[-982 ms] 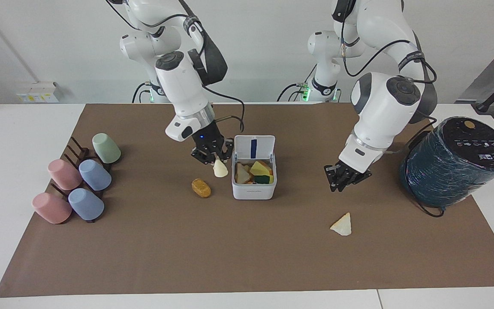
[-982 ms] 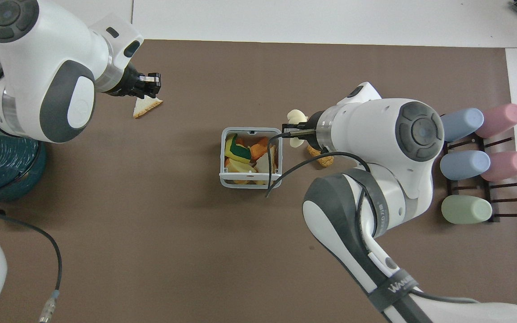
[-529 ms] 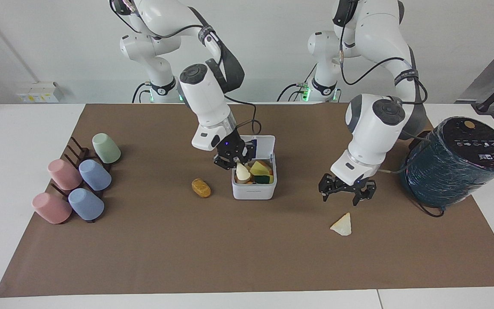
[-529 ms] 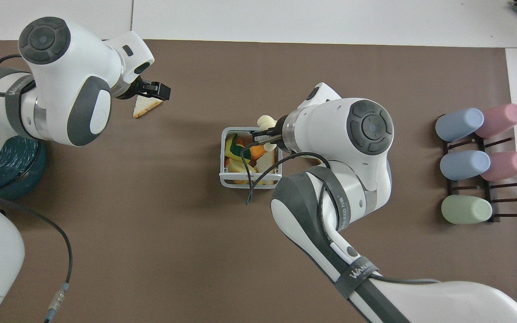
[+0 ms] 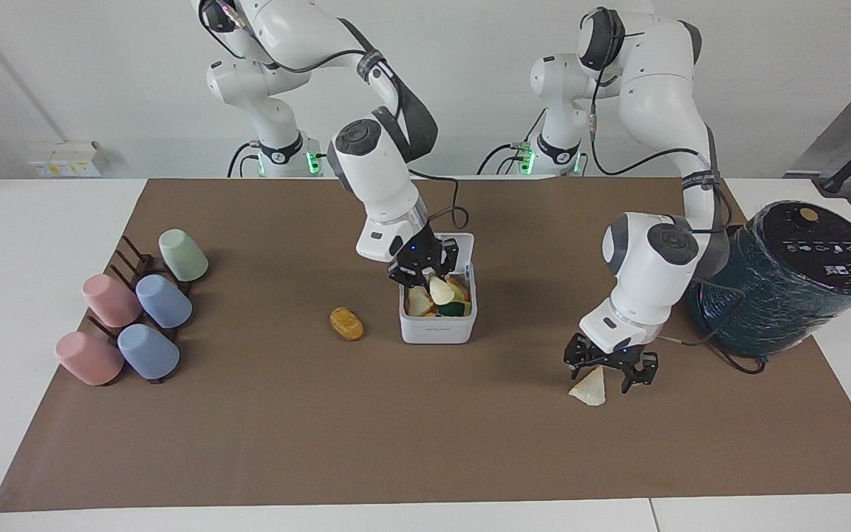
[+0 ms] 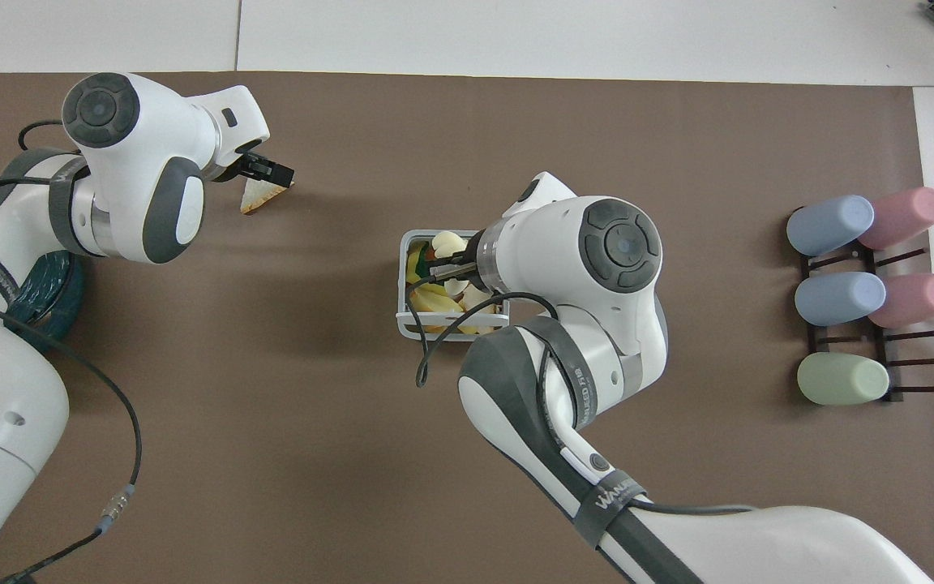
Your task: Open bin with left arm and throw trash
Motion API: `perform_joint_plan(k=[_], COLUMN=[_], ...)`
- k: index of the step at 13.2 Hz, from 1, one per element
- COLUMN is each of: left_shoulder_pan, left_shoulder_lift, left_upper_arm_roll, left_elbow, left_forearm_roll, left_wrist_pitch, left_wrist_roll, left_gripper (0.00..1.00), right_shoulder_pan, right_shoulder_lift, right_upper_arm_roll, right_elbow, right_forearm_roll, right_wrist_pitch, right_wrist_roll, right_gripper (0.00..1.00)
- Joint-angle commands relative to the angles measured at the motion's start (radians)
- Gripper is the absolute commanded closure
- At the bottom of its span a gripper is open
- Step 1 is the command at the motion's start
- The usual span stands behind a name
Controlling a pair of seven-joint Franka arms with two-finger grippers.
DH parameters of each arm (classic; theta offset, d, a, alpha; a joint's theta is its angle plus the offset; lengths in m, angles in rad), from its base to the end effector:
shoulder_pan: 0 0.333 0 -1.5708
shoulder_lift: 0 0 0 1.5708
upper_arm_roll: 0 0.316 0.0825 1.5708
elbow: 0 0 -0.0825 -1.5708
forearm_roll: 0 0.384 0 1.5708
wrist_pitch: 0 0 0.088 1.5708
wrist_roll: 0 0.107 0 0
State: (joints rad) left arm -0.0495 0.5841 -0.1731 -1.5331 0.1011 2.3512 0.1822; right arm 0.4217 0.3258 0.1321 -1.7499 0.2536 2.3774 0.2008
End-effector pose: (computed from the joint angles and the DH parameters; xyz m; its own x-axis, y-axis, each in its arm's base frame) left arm 0.7113 -0.1375 0.3433 0.8819 -0.4064 0.2387 -0.4103 -0.9112 -0.0355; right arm 0.5737 0.3482 0.4185 0.9662 0.1435 0.2141 0.2064 -0.9282 -0.3095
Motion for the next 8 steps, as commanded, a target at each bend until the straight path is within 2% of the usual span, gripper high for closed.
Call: perform_joint_plan(k=[1, 4, 7, 8], left_shoulder_pan=[0.014, 0.014, 0.005, 0.005], left_shoulder_lift=[-0.012, -0.026, -0.026, -0.026], left_upper_arm_roll=[-0.008, -0.008, -0.008, -0.008], left_elbow=[-0.057, -0.177, -0.208, -0.209], left_forearm_roll=[0.023, 0.031, 0.046, 0.054], left_wrist_pitch=[0.051, 0.155, 0.161, 0.160], left_wrist_roll=[0.045, 0.054, 0.056, 0.056], left_gripper=[0.00, 0.00, 0.01, 0.08], right_shoulder_pan=[-0.006, -0.006, -0.006, -0.007], right_shoulder_lift=[0.001, 0.001, 0.001, -0.005], right_upper_arm_roll=[0.004, 0.004, 0.004, 0.003], right_elbow=[0.001, 0.001, 0.003, 0.006], right_forearm_roll=[0.022, 0.022, 0.019, 0.007], right_wrist_pitch=[0.000, 0.000, 0.000, 0.000], right_wrist_roll=[0.014, 0.014, 0.011, 0.011], right_gripper=[0.00, 0.00, 0.00, 0.00])
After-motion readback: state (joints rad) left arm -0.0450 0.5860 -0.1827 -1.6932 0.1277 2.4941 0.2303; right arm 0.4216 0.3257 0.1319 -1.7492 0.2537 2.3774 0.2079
